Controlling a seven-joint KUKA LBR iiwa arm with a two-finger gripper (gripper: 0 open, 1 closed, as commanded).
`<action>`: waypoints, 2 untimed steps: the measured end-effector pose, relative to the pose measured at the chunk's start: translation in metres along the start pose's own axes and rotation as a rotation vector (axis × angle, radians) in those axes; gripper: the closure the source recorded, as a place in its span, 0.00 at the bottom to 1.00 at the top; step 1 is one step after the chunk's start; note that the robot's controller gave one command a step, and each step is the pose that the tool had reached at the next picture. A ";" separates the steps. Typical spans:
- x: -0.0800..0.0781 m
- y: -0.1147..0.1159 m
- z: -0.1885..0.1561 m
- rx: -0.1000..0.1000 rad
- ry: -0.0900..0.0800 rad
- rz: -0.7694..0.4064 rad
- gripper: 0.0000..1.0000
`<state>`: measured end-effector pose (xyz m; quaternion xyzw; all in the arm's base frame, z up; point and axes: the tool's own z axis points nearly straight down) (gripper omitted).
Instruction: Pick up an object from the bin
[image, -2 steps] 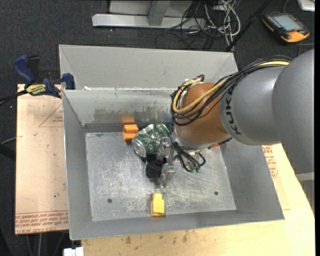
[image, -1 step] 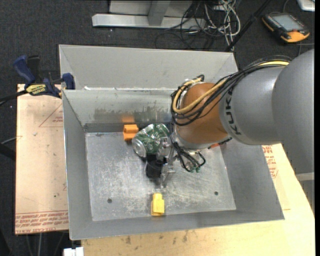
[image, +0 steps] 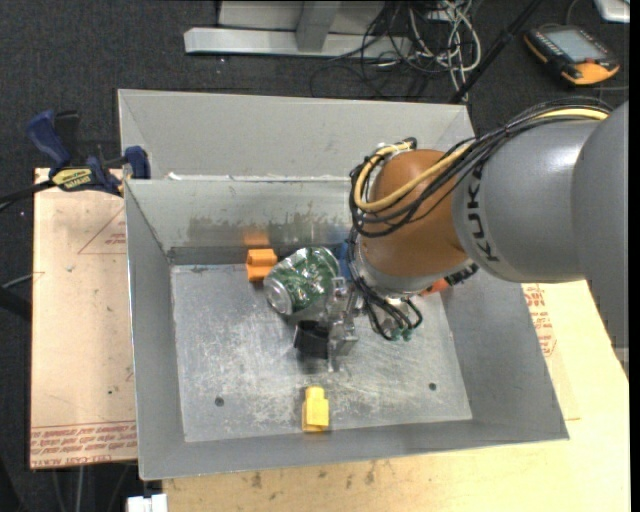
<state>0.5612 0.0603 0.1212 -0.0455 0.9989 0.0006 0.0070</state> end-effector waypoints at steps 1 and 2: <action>0.000 0.003 -0.056 0.000 0.016 -0.031 1.00; 0.002 0.004 -0.080 0.000 0.004 -0.039 1.00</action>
Offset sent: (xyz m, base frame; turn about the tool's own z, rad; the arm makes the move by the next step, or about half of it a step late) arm -0.0182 0.0044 0.0247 -0.0474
